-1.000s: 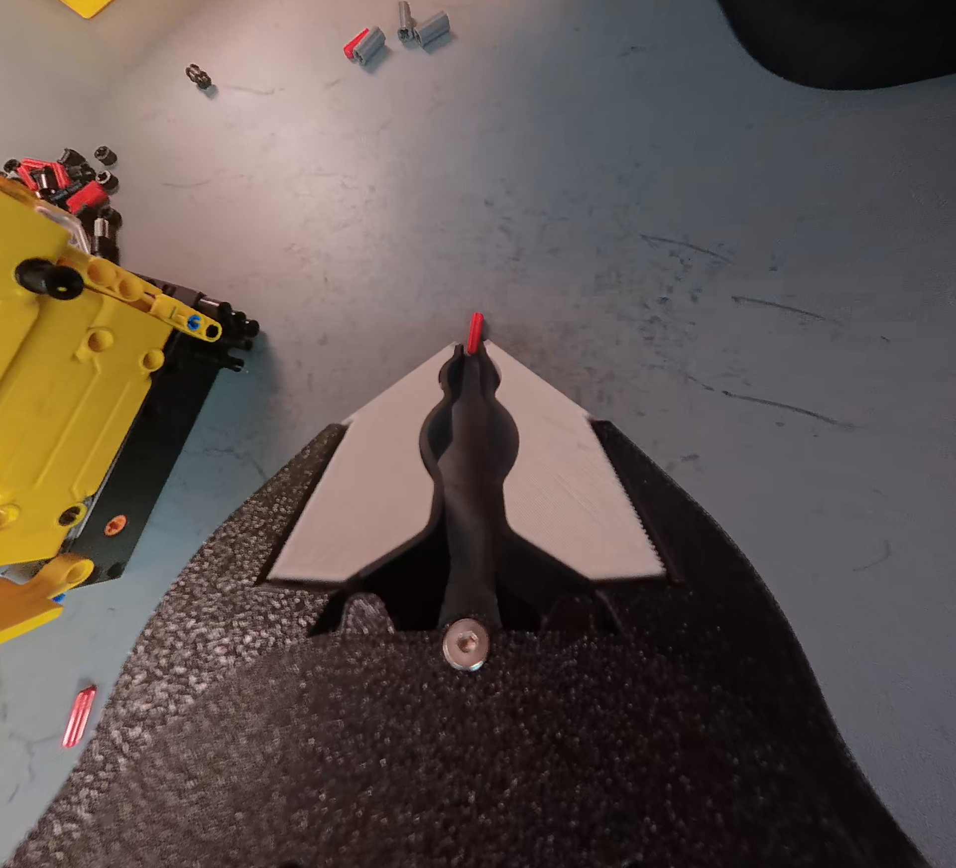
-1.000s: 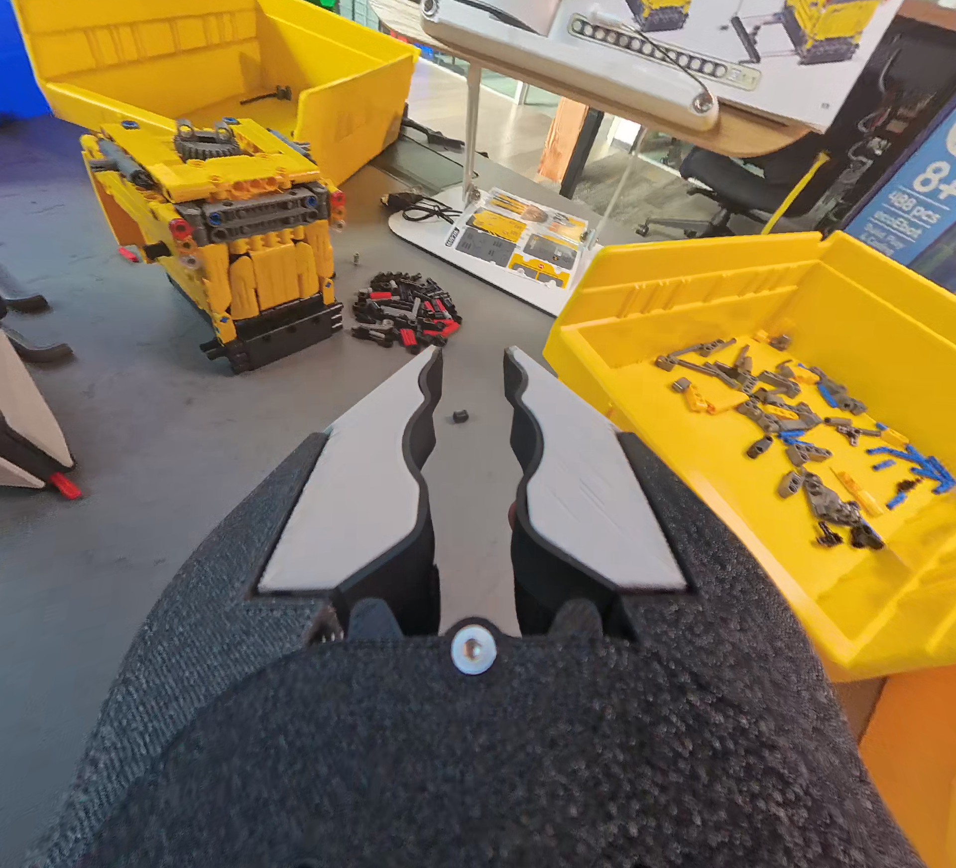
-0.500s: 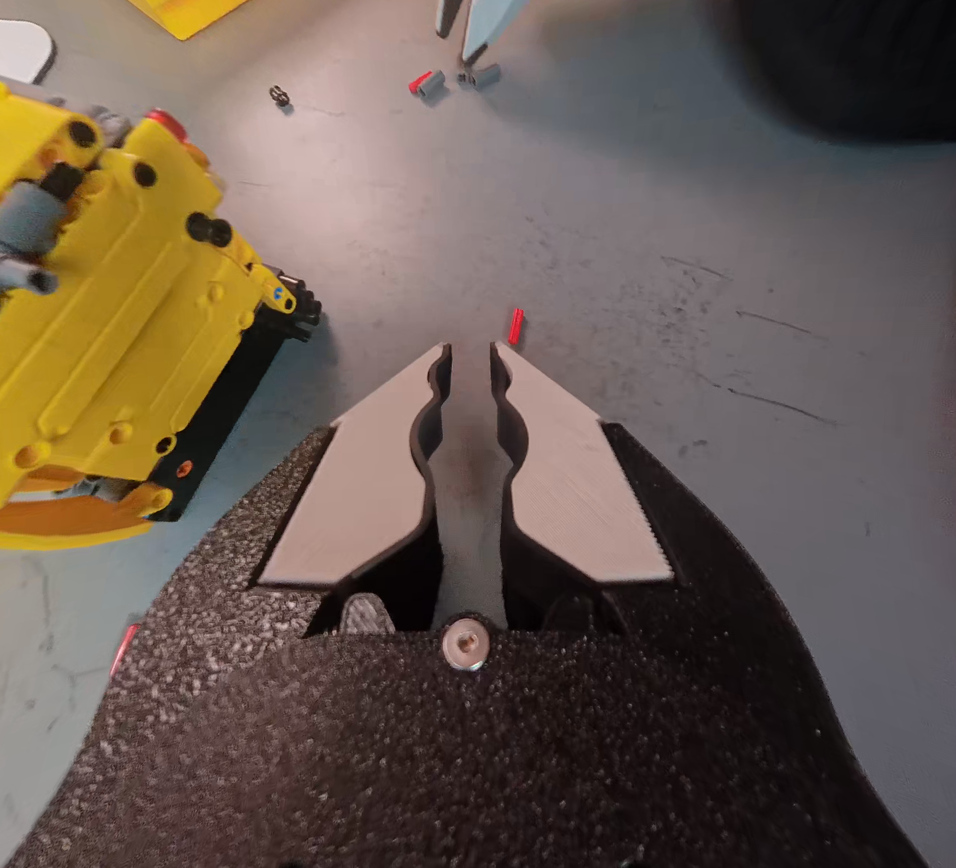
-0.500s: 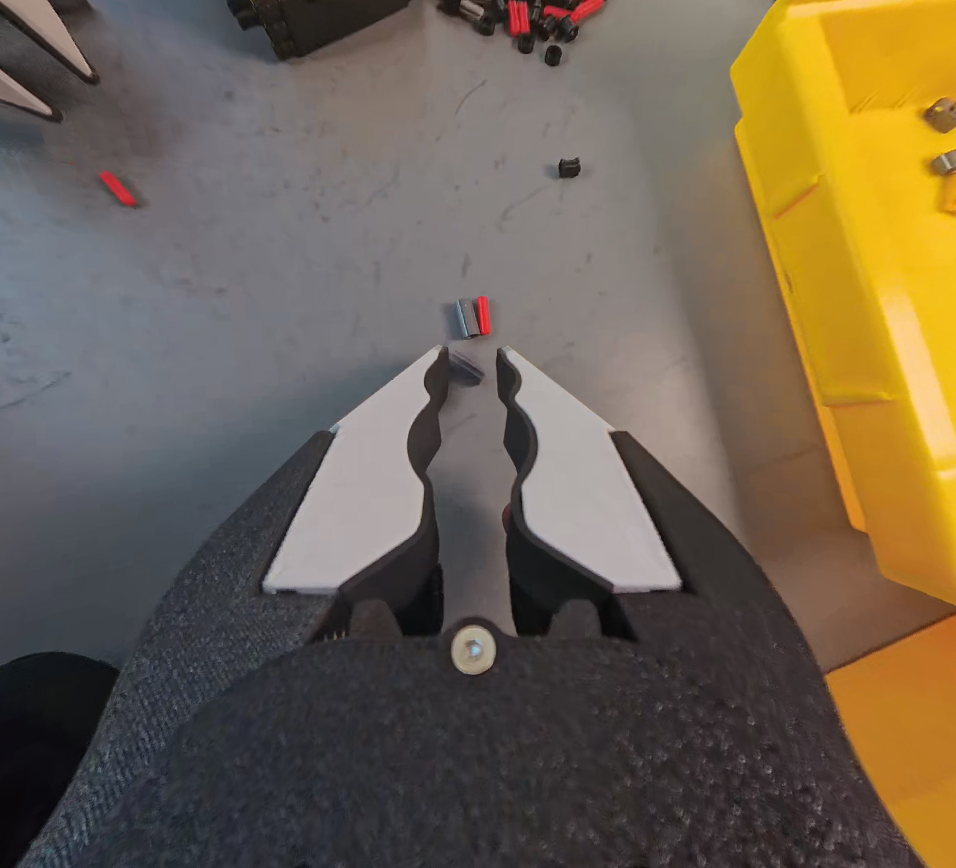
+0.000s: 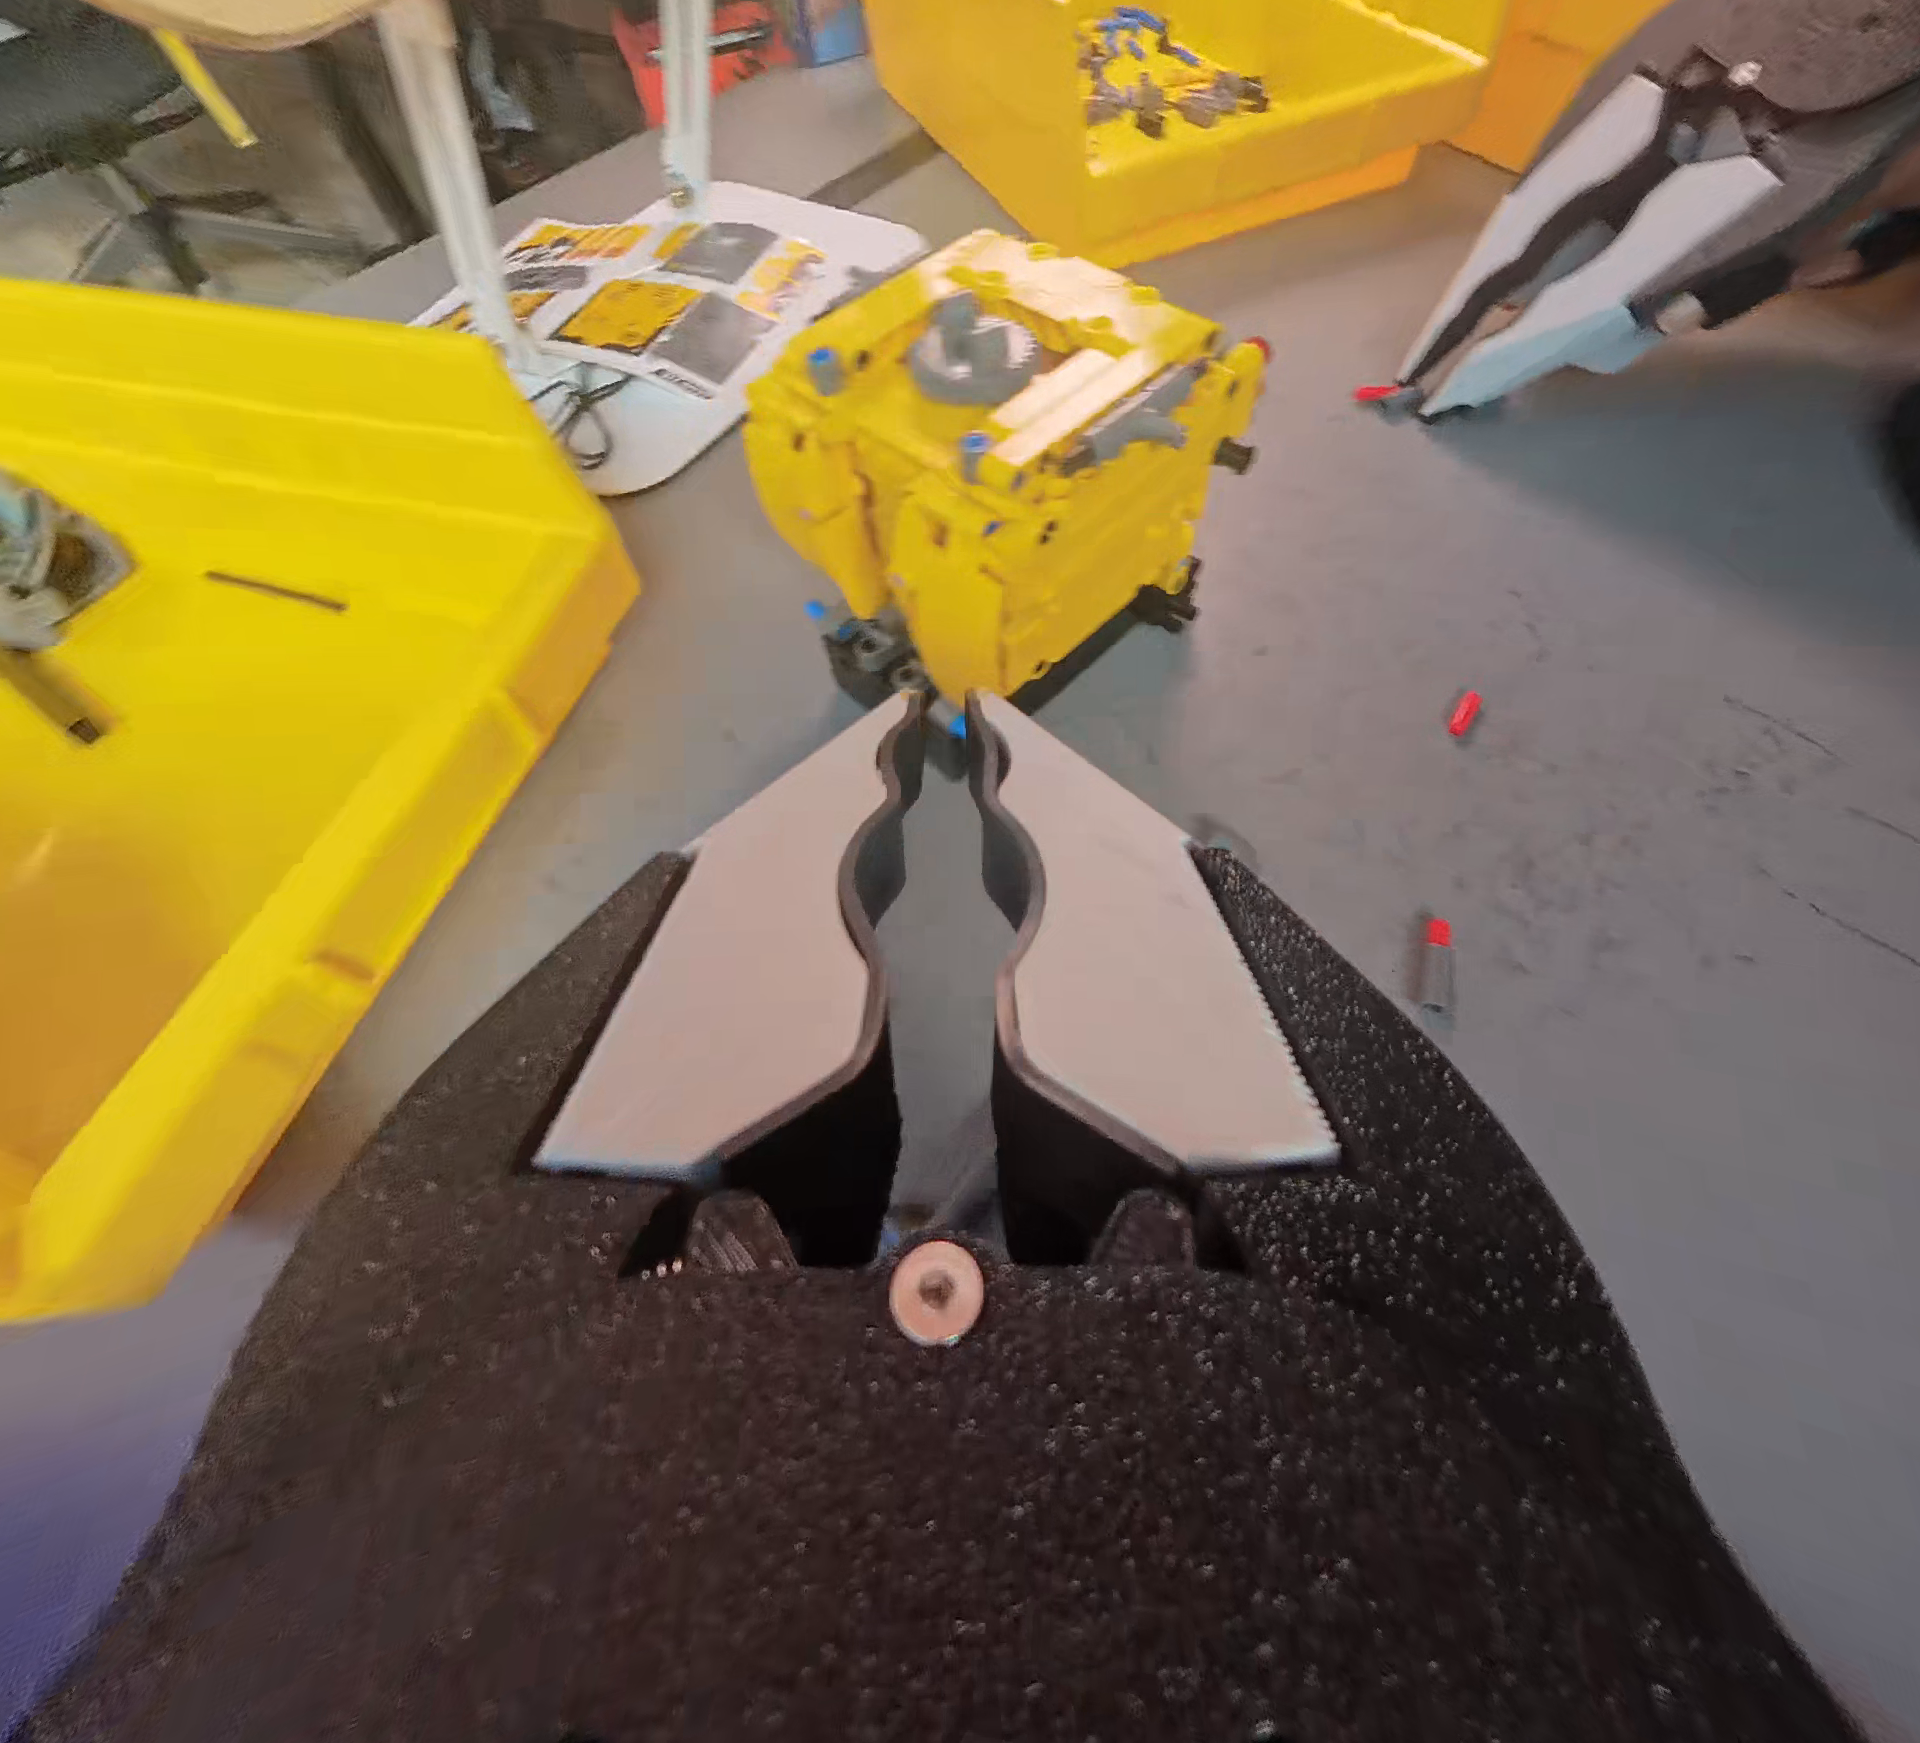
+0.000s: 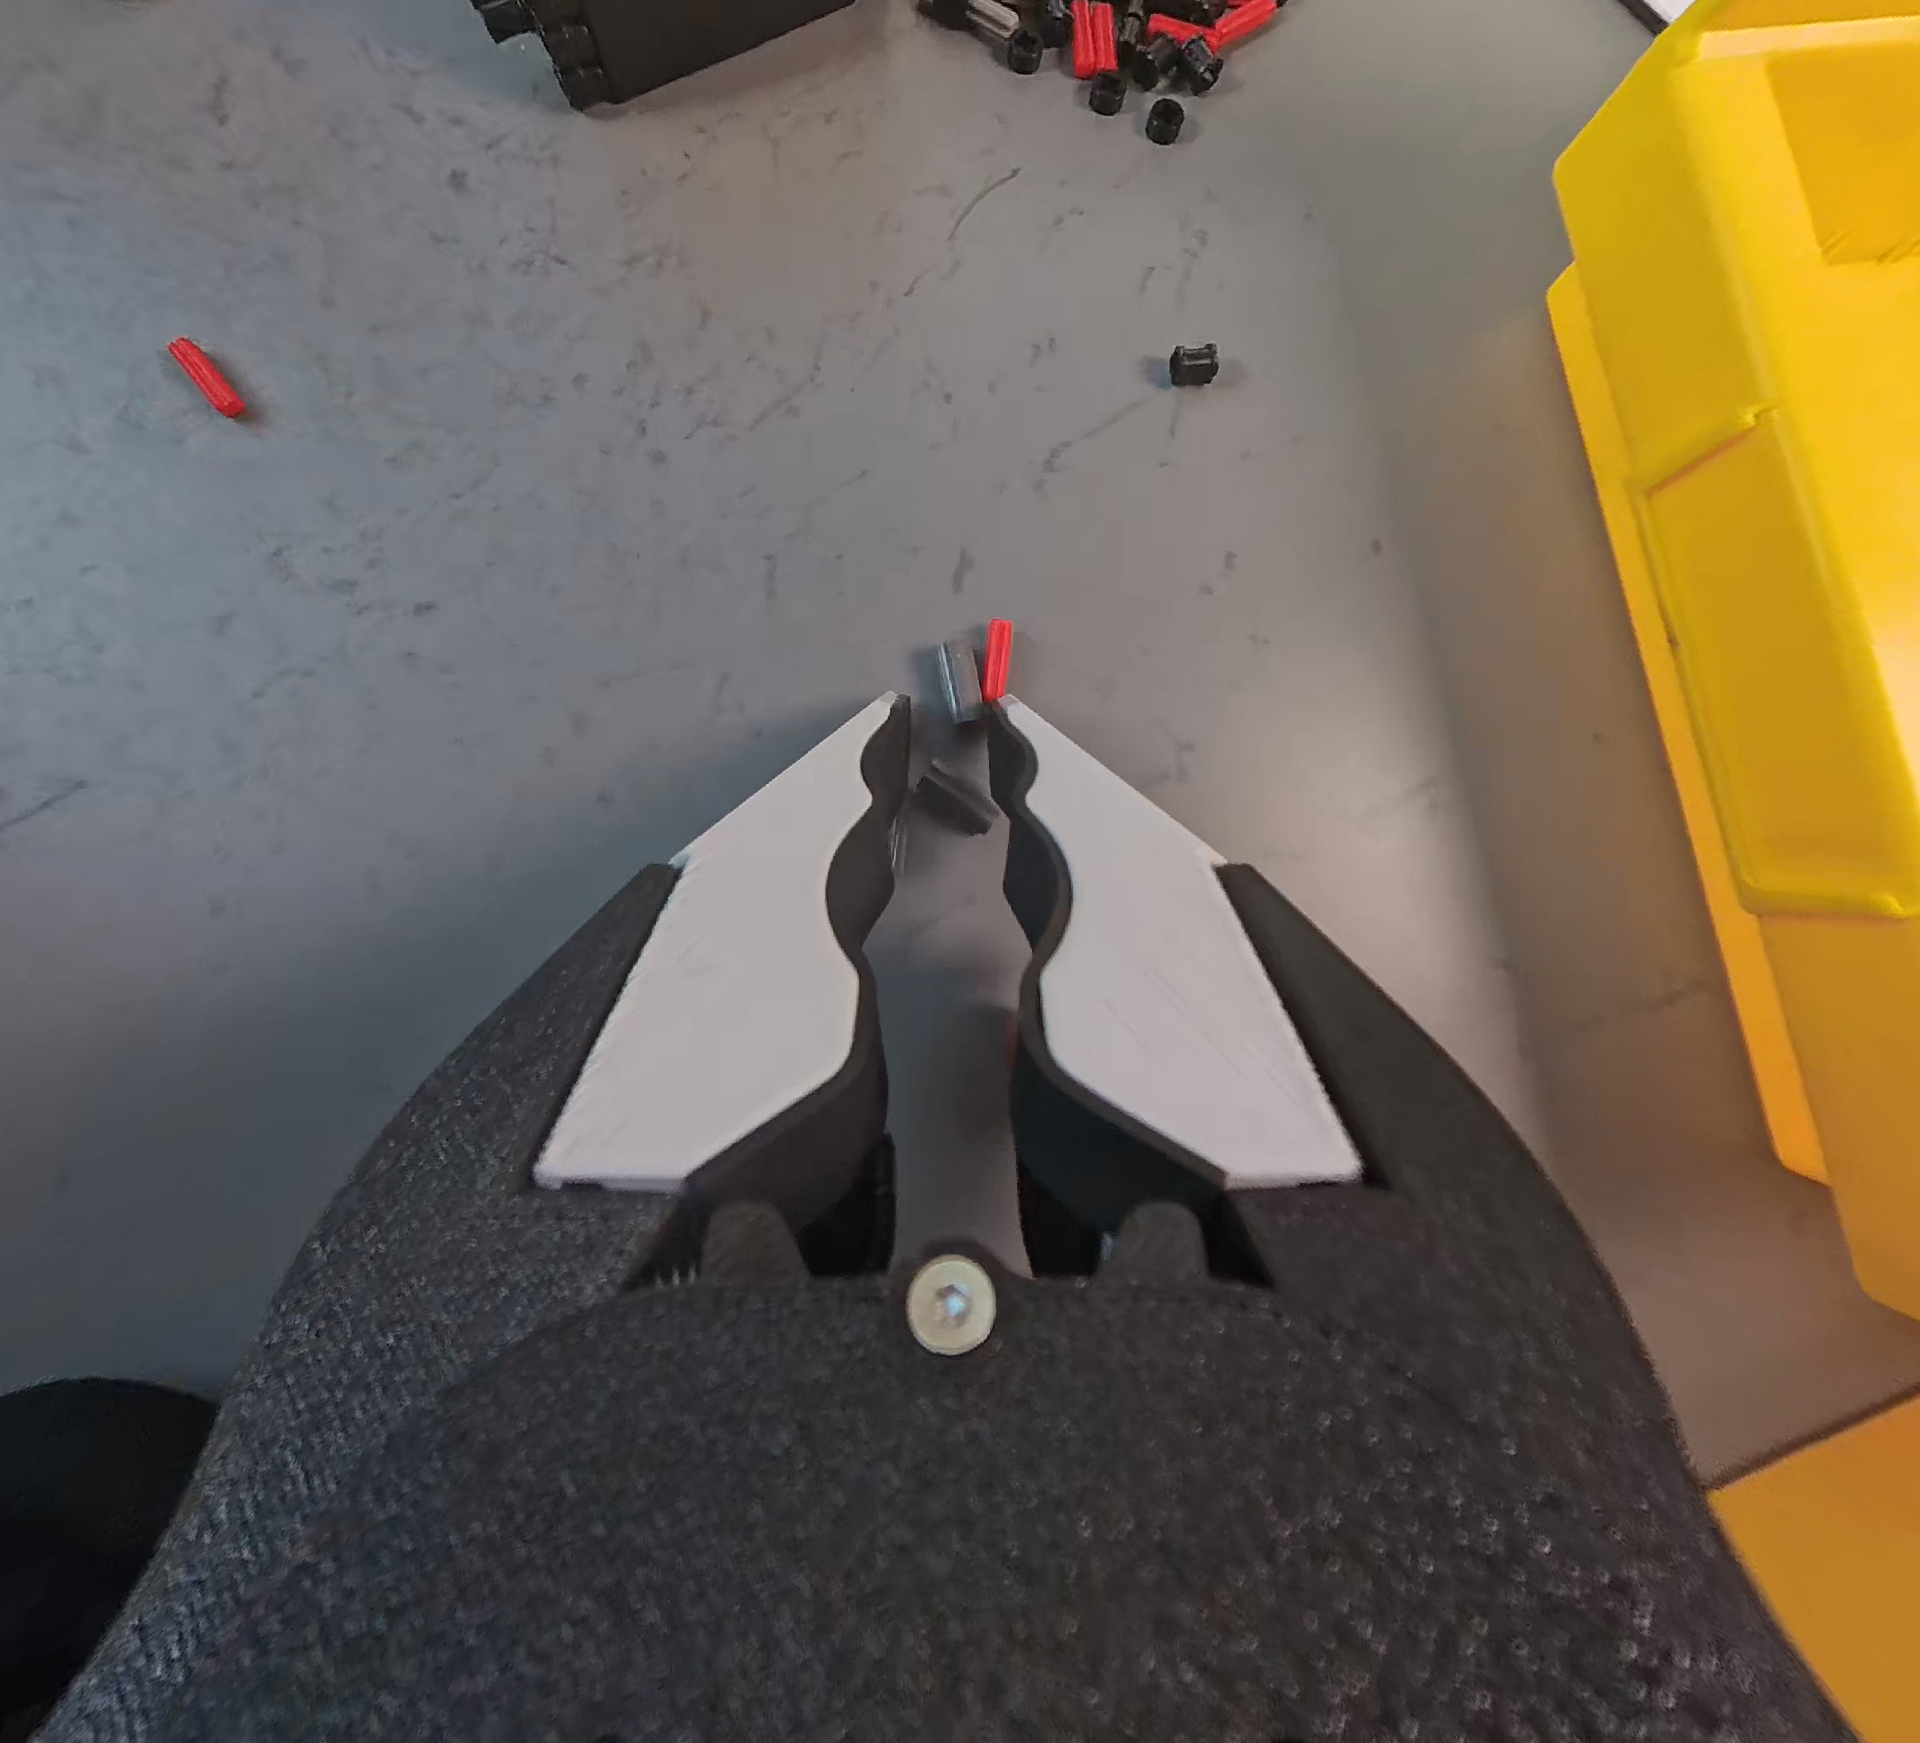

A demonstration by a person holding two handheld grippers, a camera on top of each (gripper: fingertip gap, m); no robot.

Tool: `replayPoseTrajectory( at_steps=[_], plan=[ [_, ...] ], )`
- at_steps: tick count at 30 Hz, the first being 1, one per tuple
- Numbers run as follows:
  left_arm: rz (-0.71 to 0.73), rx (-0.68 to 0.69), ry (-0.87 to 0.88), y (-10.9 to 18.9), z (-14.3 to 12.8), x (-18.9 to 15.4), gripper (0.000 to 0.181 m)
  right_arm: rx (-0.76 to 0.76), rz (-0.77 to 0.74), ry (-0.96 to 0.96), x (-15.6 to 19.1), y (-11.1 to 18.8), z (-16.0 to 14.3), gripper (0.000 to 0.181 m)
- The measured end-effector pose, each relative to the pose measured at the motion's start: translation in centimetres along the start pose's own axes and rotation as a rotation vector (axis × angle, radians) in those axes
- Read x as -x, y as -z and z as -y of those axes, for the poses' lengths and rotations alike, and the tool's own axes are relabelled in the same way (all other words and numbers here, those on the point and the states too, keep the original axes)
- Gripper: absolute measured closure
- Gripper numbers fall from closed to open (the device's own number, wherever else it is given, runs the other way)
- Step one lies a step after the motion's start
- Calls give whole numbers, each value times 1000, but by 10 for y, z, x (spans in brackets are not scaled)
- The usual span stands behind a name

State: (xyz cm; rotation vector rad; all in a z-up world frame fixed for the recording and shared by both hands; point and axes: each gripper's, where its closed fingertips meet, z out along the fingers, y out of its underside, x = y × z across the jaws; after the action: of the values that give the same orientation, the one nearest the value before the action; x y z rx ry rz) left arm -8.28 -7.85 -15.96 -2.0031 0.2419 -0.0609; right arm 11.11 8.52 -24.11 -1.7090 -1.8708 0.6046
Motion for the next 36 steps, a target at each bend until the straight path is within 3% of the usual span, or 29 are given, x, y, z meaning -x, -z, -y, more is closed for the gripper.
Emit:
replayPoseTrajectory(
  at_steps=[4, 11, 16, 23, 30, 36],
  plan=[
    [99, 109, 94, 5, -28, 33, 171, -2, 12, 5, 2, -1, 1, 172],
    [28, 360, -2, -27, -80, 26, 168, -6, 17, 14, 3, 0, 0, 174],
    [-26, 340, -4, -32, -79, 22, 178, -9, 13, 24, 3, 0, 0, 174],
    [-21, 340, -48, -33, -75, 19, 179, -11, 15, 28, 3, -1, 0, 174],
    [-249, 148, -121, -31, -25, -54, 179, -1, 8, 47, 4, 0, 0, 175],
    [-370, 195, -251, -58, -30, -124, 178, 2, 14, 51, 5, 0, 0, 175]
  ],
)
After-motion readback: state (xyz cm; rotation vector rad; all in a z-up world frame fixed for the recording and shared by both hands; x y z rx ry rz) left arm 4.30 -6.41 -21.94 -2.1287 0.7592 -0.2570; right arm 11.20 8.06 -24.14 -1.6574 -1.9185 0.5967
